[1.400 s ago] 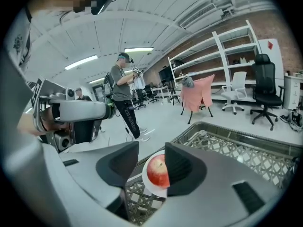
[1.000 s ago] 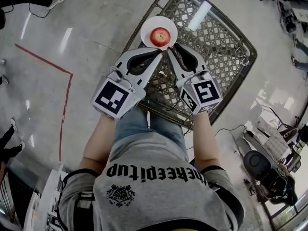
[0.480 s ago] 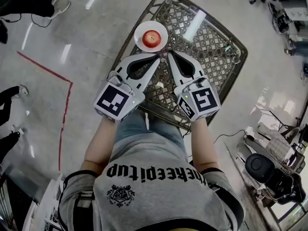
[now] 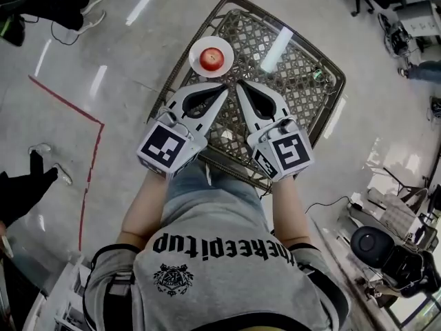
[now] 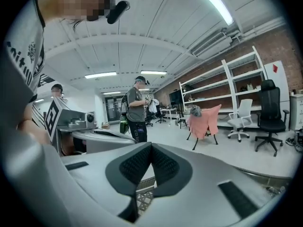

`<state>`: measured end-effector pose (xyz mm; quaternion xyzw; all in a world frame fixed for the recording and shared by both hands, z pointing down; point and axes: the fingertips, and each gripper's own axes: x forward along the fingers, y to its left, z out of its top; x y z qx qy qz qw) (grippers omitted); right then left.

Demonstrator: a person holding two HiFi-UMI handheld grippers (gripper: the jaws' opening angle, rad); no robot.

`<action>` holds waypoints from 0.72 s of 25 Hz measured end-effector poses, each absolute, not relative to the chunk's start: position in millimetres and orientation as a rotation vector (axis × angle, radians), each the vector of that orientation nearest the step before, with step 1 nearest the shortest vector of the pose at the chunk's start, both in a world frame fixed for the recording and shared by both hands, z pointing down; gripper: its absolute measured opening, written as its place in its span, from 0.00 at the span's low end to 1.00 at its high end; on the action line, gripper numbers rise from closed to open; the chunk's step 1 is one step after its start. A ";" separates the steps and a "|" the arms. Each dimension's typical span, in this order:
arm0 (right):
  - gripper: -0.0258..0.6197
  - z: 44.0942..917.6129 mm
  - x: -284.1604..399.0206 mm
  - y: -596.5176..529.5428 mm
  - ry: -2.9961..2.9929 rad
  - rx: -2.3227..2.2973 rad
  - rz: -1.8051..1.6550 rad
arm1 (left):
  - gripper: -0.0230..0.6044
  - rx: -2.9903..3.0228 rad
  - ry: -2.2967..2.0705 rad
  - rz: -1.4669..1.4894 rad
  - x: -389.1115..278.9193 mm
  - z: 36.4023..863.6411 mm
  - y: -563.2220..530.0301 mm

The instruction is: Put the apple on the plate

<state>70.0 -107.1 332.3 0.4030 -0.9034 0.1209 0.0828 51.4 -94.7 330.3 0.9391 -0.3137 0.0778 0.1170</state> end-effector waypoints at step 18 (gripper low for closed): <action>0.03 289.9 98.3 -85.6 -2.825 1.142 0.261 | 0.06 2.787 -0.986 0.225 82.7 308.0 -87.9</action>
